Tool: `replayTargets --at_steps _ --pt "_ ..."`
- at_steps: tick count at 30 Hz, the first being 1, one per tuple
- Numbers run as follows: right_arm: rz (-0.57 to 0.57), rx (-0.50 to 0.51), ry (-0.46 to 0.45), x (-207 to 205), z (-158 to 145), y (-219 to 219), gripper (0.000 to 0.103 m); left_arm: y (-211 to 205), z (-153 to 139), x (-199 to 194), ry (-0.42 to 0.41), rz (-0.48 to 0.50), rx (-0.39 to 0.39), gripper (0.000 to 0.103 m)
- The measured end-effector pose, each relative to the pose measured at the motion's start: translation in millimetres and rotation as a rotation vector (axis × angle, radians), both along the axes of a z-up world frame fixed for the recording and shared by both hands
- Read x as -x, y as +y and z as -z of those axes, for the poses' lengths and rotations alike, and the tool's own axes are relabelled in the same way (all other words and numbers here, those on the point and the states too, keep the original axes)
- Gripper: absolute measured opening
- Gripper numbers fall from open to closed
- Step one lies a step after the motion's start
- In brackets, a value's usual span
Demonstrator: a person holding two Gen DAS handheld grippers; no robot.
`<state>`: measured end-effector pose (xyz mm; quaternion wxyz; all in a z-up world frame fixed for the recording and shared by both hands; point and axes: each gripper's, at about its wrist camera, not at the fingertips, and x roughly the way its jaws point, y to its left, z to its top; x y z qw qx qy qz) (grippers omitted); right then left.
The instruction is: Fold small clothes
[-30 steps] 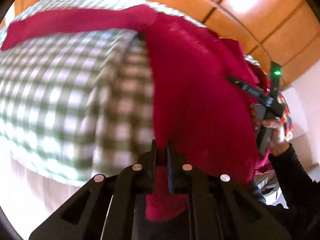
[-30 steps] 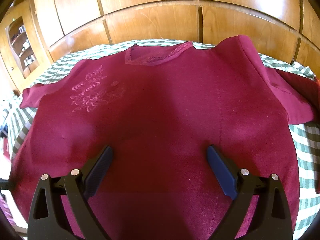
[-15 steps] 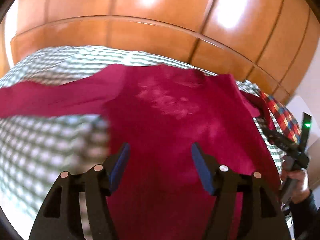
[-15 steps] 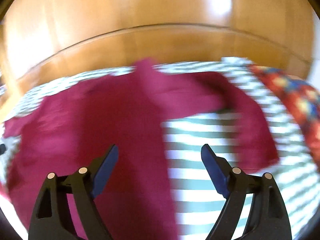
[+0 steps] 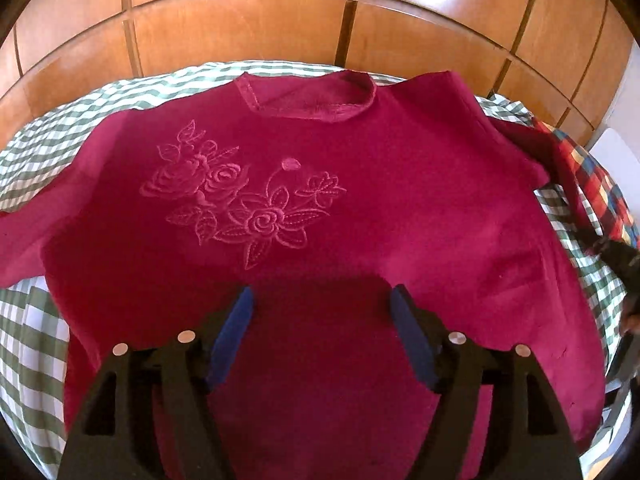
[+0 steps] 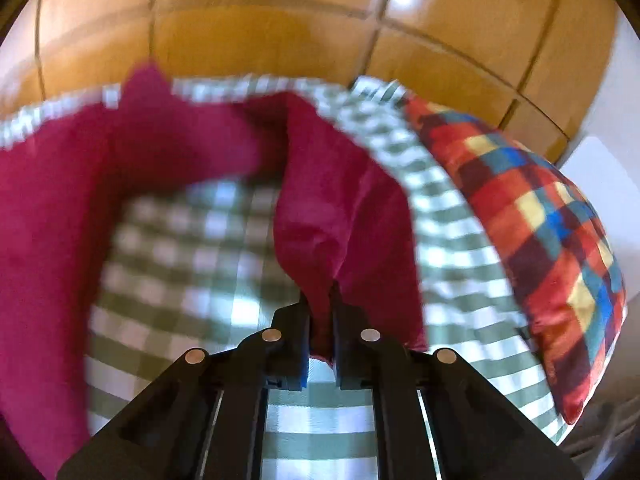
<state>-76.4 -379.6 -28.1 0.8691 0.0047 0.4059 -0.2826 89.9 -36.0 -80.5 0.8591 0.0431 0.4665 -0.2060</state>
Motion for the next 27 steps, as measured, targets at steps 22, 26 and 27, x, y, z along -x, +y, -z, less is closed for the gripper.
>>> replayTargets --at_steps 22,26,27 --pt "0.503 0.006 -0.052 40 -75 -232 0.005 -85 10 -58 -0.048 0.060 -0.063 0.080" --pt "0.555 0.005 0.024 28 -62 -263 0.005 -115 12 -59 -0.073 0.108 -0.098 0.084" --pt "0.566 -0.023 0.038 28 -57 -269 0.005 -120 12 -59 -0.074 0.119 -0.101 0.084"
